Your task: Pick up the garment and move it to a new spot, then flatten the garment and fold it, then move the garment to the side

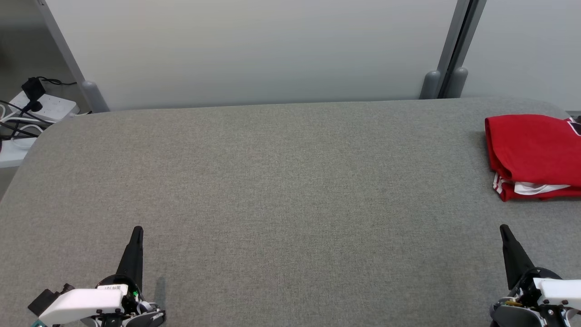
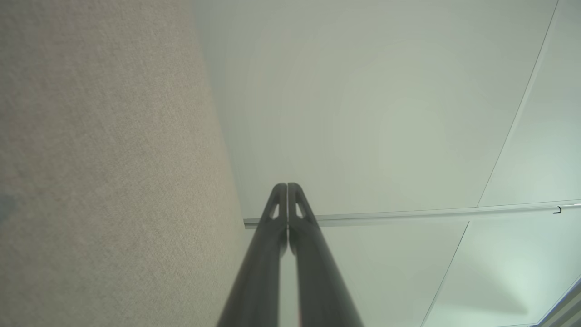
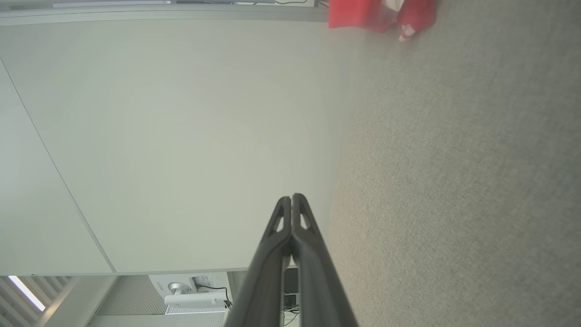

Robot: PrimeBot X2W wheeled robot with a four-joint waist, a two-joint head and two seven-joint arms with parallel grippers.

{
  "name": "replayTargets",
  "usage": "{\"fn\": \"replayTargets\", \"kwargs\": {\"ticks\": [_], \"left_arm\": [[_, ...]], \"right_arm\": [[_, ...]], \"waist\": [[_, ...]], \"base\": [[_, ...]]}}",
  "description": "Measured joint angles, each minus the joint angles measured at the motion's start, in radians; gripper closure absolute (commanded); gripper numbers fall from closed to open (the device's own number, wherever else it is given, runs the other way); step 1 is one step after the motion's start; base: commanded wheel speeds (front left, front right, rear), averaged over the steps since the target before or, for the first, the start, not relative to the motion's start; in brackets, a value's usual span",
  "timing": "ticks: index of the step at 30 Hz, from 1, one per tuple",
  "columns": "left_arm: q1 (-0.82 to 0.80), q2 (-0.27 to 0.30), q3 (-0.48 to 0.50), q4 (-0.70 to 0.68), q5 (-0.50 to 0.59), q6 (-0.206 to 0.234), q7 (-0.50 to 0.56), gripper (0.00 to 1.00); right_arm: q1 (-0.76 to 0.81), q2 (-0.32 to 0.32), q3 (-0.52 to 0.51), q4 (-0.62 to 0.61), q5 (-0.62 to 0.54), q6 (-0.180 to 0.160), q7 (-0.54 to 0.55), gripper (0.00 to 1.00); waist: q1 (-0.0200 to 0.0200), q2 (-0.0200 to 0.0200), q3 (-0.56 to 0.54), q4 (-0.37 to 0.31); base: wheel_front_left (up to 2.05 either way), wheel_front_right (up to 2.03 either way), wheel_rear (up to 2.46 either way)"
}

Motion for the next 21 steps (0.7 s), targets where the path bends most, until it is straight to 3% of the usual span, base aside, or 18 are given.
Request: {"fn": "replayTargets", "kwargs": {"ticks": [21], "left_arm": [[0.0,0.0,0.0,0.0,0.0,0.0,0.0,1.0]], "right_arm": [[0.0,0.001,-0.009,0.0,0.0,0.0,0.008,1.0]], "waist": [[0.0,0.0,0.0,0.0]], "base": [[0.0,0.0,0.0]]}}
